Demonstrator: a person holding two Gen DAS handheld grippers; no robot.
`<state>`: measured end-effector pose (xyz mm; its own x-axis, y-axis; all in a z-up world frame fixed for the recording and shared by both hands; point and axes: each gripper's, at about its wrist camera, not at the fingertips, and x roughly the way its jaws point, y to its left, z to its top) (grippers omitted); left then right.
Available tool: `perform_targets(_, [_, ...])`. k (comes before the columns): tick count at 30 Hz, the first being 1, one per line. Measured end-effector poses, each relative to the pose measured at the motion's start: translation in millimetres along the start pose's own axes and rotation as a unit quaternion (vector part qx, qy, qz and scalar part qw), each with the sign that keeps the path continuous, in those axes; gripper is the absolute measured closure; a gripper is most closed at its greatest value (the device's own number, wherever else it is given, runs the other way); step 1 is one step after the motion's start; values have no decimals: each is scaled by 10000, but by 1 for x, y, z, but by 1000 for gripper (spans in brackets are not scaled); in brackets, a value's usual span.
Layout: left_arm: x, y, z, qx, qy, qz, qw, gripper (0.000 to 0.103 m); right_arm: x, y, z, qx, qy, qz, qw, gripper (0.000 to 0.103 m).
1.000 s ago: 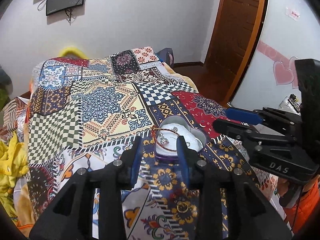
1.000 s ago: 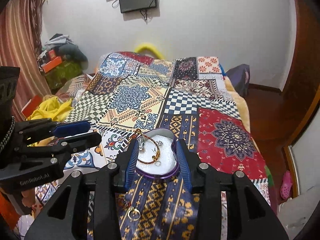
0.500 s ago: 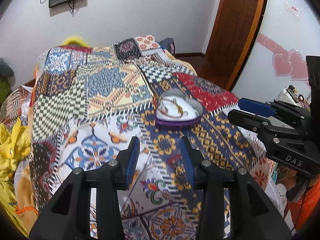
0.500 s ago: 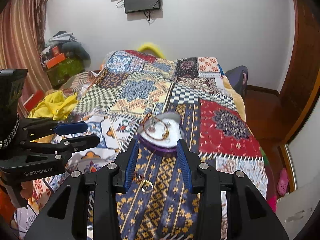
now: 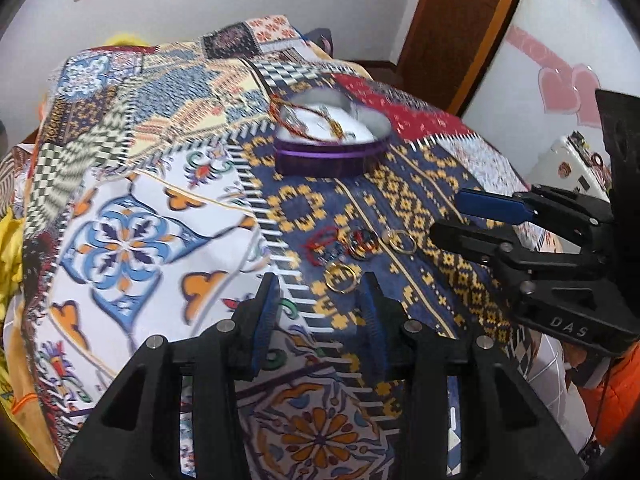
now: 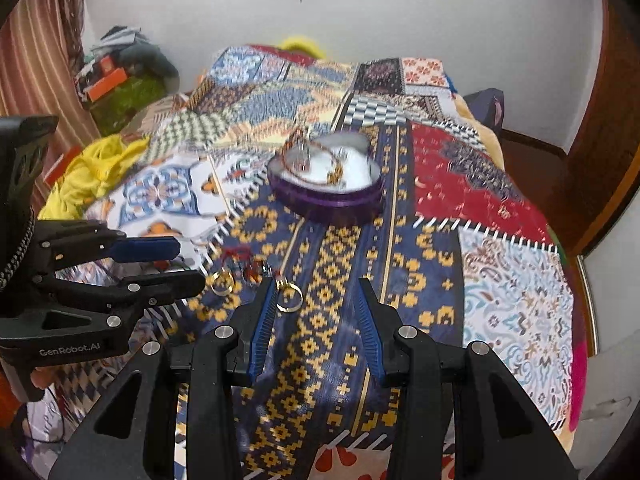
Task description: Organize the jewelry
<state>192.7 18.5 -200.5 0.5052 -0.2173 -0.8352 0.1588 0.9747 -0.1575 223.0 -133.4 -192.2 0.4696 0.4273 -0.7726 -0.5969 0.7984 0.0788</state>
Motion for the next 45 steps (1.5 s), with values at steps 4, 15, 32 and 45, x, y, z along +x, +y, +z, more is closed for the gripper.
perform_targets(4, [12,-4,-1,69,102,-34,9999,62,1,-2,-2,2,49,97,9999,67])
perform_targets(15, [23,-3,3,128,42,-50,9999,81,10,-1,-5,-167,112,206,9996,67])
perform_targets(32, [4,8,1,-75,-168,-71,9998,85,27,8,1,-494,154,346,9981,86])
perform_targets(45, [-26,2,19,-46,-613,-55,9981,85,-9,-2,20,-86,-400,349,9986,86])
